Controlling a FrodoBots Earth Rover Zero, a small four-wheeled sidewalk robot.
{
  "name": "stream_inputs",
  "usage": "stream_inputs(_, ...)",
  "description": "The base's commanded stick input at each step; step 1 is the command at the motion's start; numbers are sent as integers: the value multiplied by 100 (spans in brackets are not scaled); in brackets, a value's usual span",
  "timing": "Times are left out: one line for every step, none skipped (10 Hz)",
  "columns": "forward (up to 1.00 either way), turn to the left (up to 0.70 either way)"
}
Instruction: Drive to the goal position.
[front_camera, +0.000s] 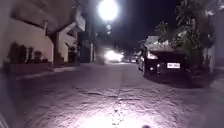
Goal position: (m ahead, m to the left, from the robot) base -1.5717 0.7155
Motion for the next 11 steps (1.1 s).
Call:
stream_inputs(-70, -35)
stream_inputs(-70, -35)
stream_inputs(-70, -35)
stream_inputs(-70, -5)
stream_inputs(-12, 0)
stream_inputs(0, 0)
stream_inputs(0, 0)
stream_inputs(-47, -19)
stream_inputs(-70, -32)
stream_inputs(-70, -35)
stream_inputs(-70, -35)
